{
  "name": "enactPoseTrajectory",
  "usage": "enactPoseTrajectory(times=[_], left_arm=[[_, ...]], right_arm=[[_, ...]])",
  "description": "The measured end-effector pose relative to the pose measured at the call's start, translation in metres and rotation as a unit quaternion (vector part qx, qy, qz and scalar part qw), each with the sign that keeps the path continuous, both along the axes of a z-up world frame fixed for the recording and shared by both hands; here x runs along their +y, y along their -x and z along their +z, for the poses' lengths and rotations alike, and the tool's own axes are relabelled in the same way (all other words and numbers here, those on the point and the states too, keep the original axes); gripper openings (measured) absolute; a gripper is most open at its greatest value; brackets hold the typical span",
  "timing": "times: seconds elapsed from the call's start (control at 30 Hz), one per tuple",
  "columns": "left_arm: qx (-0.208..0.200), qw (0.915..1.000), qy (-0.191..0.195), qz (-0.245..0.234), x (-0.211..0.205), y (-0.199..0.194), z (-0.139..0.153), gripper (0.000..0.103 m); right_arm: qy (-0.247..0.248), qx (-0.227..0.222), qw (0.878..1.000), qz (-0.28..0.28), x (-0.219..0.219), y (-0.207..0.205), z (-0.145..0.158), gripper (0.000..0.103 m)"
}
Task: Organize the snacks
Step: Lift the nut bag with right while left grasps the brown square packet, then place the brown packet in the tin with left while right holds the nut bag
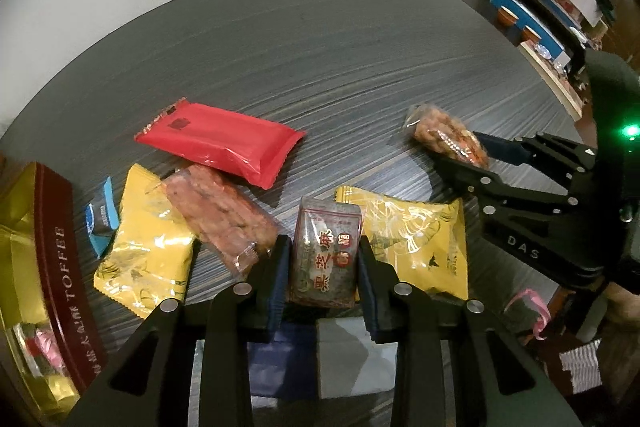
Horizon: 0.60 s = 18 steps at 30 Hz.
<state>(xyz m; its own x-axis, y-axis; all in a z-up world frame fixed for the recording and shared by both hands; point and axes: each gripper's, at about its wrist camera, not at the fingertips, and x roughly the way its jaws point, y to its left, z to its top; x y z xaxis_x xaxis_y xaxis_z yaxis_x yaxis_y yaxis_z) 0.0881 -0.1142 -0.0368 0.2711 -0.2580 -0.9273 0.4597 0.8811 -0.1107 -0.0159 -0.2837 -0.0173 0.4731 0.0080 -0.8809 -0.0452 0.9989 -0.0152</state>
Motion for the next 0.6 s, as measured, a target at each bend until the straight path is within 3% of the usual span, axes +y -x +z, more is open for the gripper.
enactPoseTrajectory(times=[0.6], left_arm=[[-0.042, 0.9976, 0.021, 0.050, 0.047, -0.010, 0.048, 0.032]], right_arm=[[0.002, 0.000, 1.000, 0.001, 0.001, 0.000, 0.000, 0.039]])
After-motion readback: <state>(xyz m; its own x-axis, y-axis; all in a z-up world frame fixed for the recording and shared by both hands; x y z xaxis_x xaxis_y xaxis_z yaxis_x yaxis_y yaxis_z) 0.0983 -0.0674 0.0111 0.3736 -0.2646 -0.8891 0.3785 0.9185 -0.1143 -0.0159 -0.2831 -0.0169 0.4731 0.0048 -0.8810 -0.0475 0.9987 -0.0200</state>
